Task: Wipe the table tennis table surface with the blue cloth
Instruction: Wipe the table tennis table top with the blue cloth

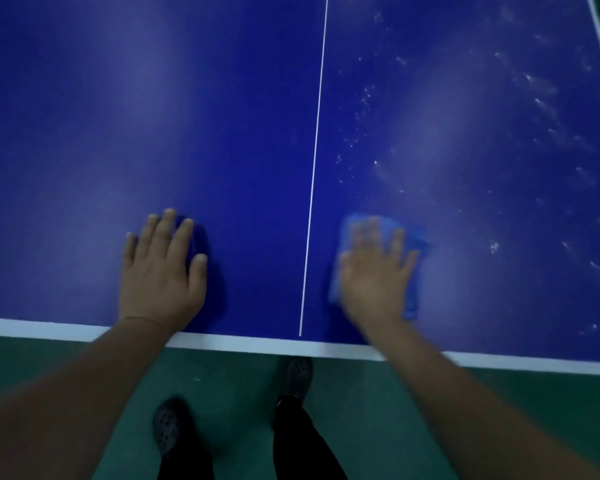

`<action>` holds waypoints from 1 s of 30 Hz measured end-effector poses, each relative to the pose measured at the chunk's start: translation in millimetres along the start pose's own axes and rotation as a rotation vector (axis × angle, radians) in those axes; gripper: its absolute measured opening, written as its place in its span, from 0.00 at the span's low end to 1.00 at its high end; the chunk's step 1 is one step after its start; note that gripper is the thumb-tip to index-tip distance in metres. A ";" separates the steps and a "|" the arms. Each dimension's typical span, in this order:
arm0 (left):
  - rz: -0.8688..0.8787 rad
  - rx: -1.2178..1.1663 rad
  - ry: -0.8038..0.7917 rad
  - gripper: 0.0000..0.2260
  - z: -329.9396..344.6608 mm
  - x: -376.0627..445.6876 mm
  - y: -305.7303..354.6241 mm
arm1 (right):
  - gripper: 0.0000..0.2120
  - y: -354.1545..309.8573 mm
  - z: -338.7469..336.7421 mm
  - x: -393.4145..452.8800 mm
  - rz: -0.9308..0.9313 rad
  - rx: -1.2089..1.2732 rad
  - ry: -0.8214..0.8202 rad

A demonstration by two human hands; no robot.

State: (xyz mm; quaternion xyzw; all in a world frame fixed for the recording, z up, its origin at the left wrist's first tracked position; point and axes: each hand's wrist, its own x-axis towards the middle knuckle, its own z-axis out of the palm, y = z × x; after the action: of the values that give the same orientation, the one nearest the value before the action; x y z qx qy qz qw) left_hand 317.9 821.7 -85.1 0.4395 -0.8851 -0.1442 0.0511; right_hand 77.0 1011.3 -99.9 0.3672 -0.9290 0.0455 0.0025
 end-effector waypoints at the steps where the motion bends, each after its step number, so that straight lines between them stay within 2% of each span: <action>1: 0.005 -0.015 0.012 0.29 7.8 0.3 17.0 | 0.26 -18.9 5.5 -13.0 -0.296 -0.010 -0.045; 2: 0.007 -0.019 0.015 0.28 14.5 1.3 29.7 | 0.26 -27.1 7.0 -16.4 -0.514 -0.028 -0.106; 3: 0.002 -0.012 0.007 0.28 19.4 2.5 38.6 | 0.26 -21.6 8.2 -1.6 -0.623 -0.024 -0.127; 4: -0.014 0.000 -0.006 0.29 23.2 3.9 43.8 | 0.26 -5.8 7.0 24.3 -0.590 -0.036 -0.092; 6: -0.057 0.019 -0.026 0.29 26.6 3.7 45.9 | 0.27 36.4 4.9 79.7 -0.260 -0.079 -0.034; 8: -0.069 0.027 -0.035 0.28 28.3 4.2 45.7 | 0.26 76.5 -2.6 118.7 0.132 -0.018 -0.077; 9: -0.068 0.032 -0.040 0.28 28.6 4.8 45.8 | 0.26 79.8 -6.5 122.4 0.245 0.049 -0.089; 10: -0.067 0.039 -0.044 0.28 28.9 5.1 45.8 | 0.27 69.4 -6.6 114.9 0.276 0.044 -0.067; 11: -0.067 0.046 -0.046 0.28 29.1 5.3 45.9 | 0.27 50.7 -5.3 98.5 0.202 0.005 -0.026; 12: -0.070 0.051 -0.047 0.28 29.3 4.8 46.5 | 0.27 29.5 -1.9 75.7 0.038 -0.021 -0.007; 14: -0.088 0.050 -0.049 0.28 29.1 3.7 48.1 | 0.26 -2.0 2.2 33.0 -0.450 -0.019 -0.101; 15: -0.094 0.049 -0.051 0.29 29.2 3.8 48.1 | 0.25 -4.9 2.7 30.8 -0.617 -0.028 -0.144; 16: -0.092 0.050 -0.052 0.29 29.6 4.5 48.4 | 0.25 3.3 4.0 48.2 -0.685 -0.025 -0.145; 17: -0.088 0.051 -0.051 0.29 30.0 5.5 48.6 | 0.25 18.7 6.0 75.3 -0.625 -0.036 -0.106; 19: -0.082 0.057 -0.045 0.28 30.9 6.5 48.0 | 0.28 57.6 2.9 132.4 -0.272 -0.094 -0.085; 21: -0.073 0.063 -0.042 0.28 31.6 5.1 47.7 | 0.31 98.8 -6.8 156.1 0.046 -0.053 -0.172; 22: -0.070 0.065 -0.040 0.28 31.7 4.6 47.5 | 0.31 108.1 -12.4 150.0 0.099 -0.017 -0.194; 25: -0.076 0.076 -0.034 0.28 30.4 4.6 47.5 | 0.30 86.5 -13.0 95.4 -0.031 -0.091 -0.169; 27: -0.079 0.066 -0.017 0.27 30.7 4.1 47.4 | 0.28 45.8 -2.8 66.0 -0.163 -0.123 -0.134; 30: -0.090 0.041 0.017 0.28 30.9 5.5 45.9 | 0.27 -36.3 7.1 60.1 -0.375 -0.016 -0.121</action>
State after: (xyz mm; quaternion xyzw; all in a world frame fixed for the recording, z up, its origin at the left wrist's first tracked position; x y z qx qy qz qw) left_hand 272.8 850.1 -101.0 0.4811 -0.8667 -0.1247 0.0429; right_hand 58.2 943.3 -101.7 0.5360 -0.8430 0.0145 -0.0421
